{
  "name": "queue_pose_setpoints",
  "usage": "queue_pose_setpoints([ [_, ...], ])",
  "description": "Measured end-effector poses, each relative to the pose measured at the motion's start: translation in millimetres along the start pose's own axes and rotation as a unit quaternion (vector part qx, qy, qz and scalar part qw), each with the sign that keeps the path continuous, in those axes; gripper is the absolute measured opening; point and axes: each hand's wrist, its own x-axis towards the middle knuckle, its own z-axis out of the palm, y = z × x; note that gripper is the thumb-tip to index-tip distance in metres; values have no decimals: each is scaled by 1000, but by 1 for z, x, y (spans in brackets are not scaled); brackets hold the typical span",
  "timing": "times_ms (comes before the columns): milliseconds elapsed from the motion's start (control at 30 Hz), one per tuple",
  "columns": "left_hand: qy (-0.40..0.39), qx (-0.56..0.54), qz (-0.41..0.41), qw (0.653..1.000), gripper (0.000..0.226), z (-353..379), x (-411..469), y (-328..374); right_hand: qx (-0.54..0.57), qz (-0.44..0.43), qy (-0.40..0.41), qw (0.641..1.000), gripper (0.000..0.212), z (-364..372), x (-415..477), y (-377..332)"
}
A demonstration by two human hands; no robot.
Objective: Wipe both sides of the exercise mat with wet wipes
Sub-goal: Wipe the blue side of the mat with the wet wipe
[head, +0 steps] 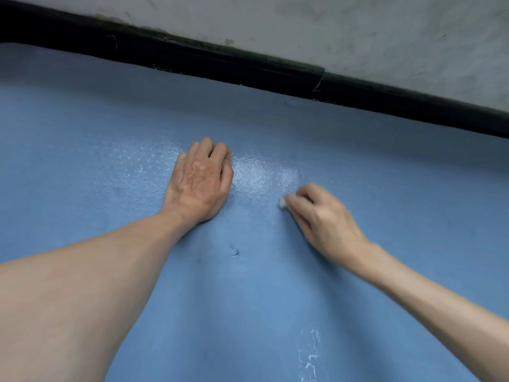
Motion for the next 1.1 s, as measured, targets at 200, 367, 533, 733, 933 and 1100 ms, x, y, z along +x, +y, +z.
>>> queue_pose_setpoints([
  [200,3,-1,-1,1000,16,-1,-1,0,-74,93,73,990,16,3,91,60],
  [367,13,0,0,1000,16,-1,-1,-1,-63,78,97,990,28,6,58,31],
  [533,17,-3,7,1000,17,-1,0,-1,34,1,-40,999,21,1,-85,-56],
  [733,18,-2,7,1000,18,0,0,0,85,-166,-177,966,18,-10,-141,-74],
  [933,21,-3,6,1000,20,0,0,0,10,-37,35,999,39,9,-10,-4],
  [1100,17,6,9,1000,22,-3,-3,0,-14,60,97,993,32,18,23,3],
])
